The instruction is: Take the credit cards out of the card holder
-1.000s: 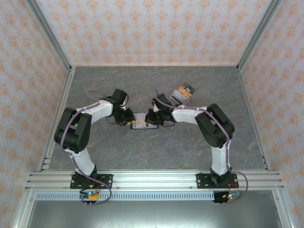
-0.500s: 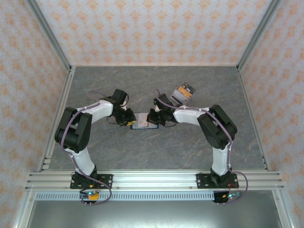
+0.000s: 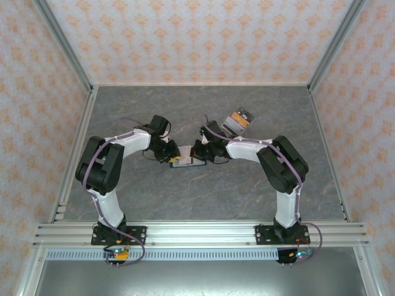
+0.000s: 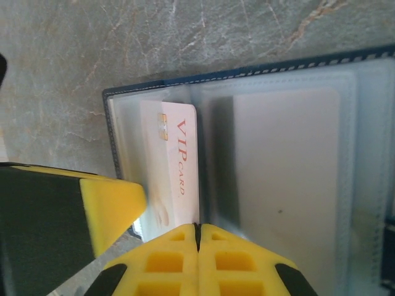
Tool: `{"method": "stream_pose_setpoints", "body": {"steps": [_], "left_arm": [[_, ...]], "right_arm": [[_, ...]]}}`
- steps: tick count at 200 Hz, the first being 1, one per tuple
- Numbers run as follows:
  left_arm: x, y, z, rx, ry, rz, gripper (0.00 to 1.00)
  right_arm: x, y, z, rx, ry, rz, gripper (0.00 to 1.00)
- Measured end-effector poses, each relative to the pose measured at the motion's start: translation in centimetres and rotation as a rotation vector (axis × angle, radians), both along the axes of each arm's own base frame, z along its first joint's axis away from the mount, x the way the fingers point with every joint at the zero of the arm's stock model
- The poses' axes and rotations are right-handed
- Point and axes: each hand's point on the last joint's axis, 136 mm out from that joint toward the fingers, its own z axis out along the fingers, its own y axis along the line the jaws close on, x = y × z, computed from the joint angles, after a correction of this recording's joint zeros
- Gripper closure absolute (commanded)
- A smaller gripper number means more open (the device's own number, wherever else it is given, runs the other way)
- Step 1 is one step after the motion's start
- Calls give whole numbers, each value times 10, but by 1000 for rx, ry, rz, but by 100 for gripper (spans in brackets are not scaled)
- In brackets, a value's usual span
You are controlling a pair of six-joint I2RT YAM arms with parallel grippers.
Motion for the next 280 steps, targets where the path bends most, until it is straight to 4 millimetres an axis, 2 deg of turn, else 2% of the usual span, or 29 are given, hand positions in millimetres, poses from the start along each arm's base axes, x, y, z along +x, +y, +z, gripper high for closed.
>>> {"method": "stream_pose_setpoints", "body": {"steps": [39,80,107,133,152,185,214,251,264,280], "left_arm": [[1,-1,-2,-2,4,-1,85],[1,-1,-2,-6,4,-2,85],[1,-1,-2,-6,4,-2,85],[1,-2,-2,-8,6,-3,85],[1,-2,-2,-9,5,-3,85],[2,-2,-2,-9,3,-4,83],[3,-2,1,-8,-1,-7,79],[3,-2,2,-3,3,-8,74],[3,-1,4,3,3,-12,70],[4,0,7,11,-1,-16,57]], "right_arm": [[1,6,5,75,16,-11,82],[3,12,13,133,28,-17,80],[3,14,9,142,41,-19,79],[2,14,-1,134,60,-21,81],[2,13,-6,128,71,-22,88],[3,11,-3,122,54,-18,96],[6,-1,9,83,14,-24,98],[12,-33,28,-21,-76,-30,100],[11,-45,35,-80,-123,-14,100],[13,-60,48,-158,-197,6,100]]}}
